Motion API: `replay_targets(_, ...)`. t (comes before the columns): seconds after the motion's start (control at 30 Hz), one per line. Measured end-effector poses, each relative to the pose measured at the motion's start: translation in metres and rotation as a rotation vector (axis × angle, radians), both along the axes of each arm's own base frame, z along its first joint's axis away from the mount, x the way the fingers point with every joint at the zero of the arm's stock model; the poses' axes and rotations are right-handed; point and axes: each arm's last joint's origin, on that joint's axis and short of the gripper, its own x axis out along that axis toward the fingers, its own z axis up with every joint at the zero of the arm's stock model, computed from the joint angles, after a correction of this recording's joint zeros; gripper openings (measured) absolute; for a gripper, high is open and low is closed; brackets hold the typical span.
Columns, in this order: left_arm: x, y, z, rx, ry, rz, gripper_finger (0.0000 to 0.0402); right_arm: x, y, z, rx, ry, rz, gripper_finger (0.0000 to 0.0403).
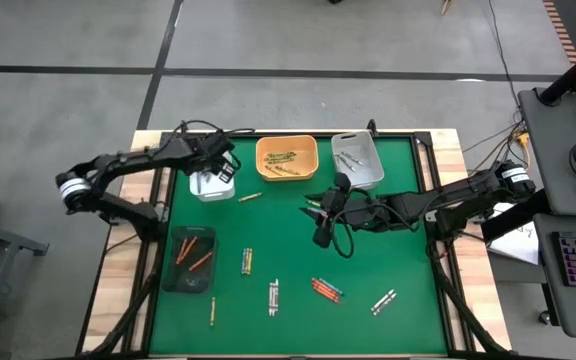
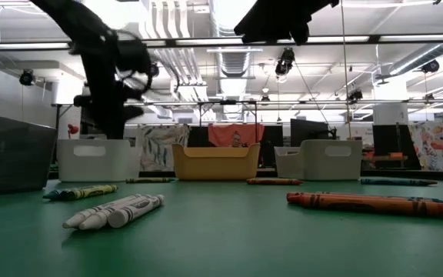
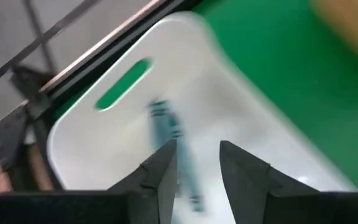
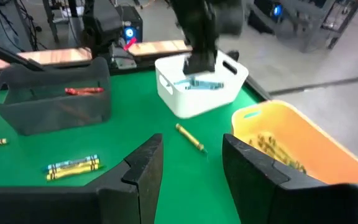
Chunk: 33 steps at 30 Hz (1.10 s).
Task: Sort crayons
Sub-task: Put the green crayon into the yellow bin
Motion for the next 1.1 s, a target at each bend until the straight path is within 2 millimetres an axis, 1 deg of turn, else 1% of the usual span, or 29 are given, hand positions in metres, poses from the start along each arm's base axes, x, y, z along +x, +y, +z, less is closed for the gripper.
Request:
replay_targets(0.13, 0.01, -0.033, 0.023, 0.055, -0.145, -0.102, 0.0105, -0.002, -0.001, -0.005, 0.067, 0.03, -0.035, 0.0155)
replay_targets(0.27, 0.022, -0.073, 0.045, 0.11, -0.305, -0.281, 0.0105, -0.006, -0.003, -0.012, 0.146, 0.074, -0.076, 0.0148)
replay_targets(0.33, 0.027, -0.094, 0.053, 0.152, -0.37, -0.361, 0.0105, -0.006, -0.006, -0.015, 0.189, 0.096, -0.07, 0.0143)
replay_targets(0.47, 0.032, -0.132, 0.065, 0.263, -0.454, -0.453, 0.0105, -0.005, -0.016, -0.017, 0.268, 0.13, -0.021, 0.0134)
replay_targets(0.6, 0.033, -0.163, 0.068, 0.323, -0.485, -0.521, 0.0105, -0.005, -0.024, -0.018, 0.298, 0.144, -0.009, 0.0128)
replay_targets(0.77, 0.033, -0.189, 0.062, 0.307, -0.472, -0.633, 0.0105, -0.005, -0.028, -0.02, 0.297, 0.164, -0.009, 0.0123)
replay_targets(0.87, 0.035, -0.201, 0.057, 0.323, -0.418, -0.722, 0.0105, -0.005, -0.029, -0.02, 0.277, 0.171, 0.002, 0.0123)
replay_targets(0.97, 0.04, -0.204, 0.05, 0.339, -0.361, -0.765, 0.0105, -0.006, -0.029, -0.017, 0.258, 0.207, 0.007, 0.0122)
replay_targets(1.1, 0.049, -0.196, 0.039, 0.339, -0.299, -0.76, 0.0105, -0.008, -0.029, -0.003, 0.243, 0.277, 0.004, 0.0123)
